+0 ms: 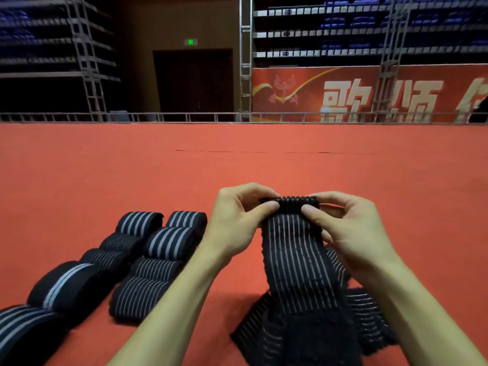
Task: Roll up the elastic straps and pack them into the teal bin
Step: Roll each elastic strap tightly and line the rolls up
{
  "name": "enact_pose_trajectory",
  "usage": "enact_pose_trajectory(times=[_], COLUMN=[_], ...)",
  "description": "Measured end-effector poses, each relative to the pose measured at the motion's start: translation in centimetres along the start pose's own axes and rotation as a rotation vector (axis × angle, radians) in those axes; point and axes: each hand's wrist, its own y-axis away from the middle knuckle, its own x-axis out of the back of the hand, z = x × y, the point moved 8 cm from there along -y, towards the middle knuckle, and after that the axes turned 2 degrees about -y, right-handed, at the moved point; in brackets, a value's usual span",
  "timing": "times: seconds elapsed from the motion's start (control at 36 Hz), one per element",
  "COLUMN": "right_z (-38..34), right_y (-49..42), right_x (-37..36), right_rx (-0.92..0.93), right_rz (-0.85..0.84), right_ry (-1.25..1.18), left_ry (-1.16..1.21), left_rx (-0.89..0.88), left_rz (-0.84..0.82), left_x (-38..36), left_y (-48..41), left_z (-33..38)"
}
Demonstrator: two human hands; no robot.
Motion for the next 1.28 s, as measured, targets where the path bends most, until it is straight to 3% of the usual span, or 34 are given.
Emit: enact_pose_trajectory(times=[0.14,0.28,0.53,0.69,1.28], right_z=[-0.1,-0.9,-4.3,-5.5,-5.4], right_y=[0.4,0.7,1.5,1.8,2.3], right_x=[-0.6,-1.4,-1.5,-1.8,-2.1], right_rx=[0.021,0.063,0.227,0.303,0.087], right_rz=[0.003,-0.002,0.007,0.003,-0.029], right_ry=[-0.021,-0.032,-0.012,-0.062,-0.176], left_ry=[-0.068,0.026,0.275,0.232,0.139], left_rx=[-0.064,-0.087,0.018,0.069,-0.113], left_rz=[0.006,0.016,-0.002,0.033,0.083], left_x=[0.8,1.2,0.5,0.5,1.0], left_y=[0.3,0.4,0.7,1.0,1.4], left_z=[0.2,1.2,2.4,3.2,5.5])
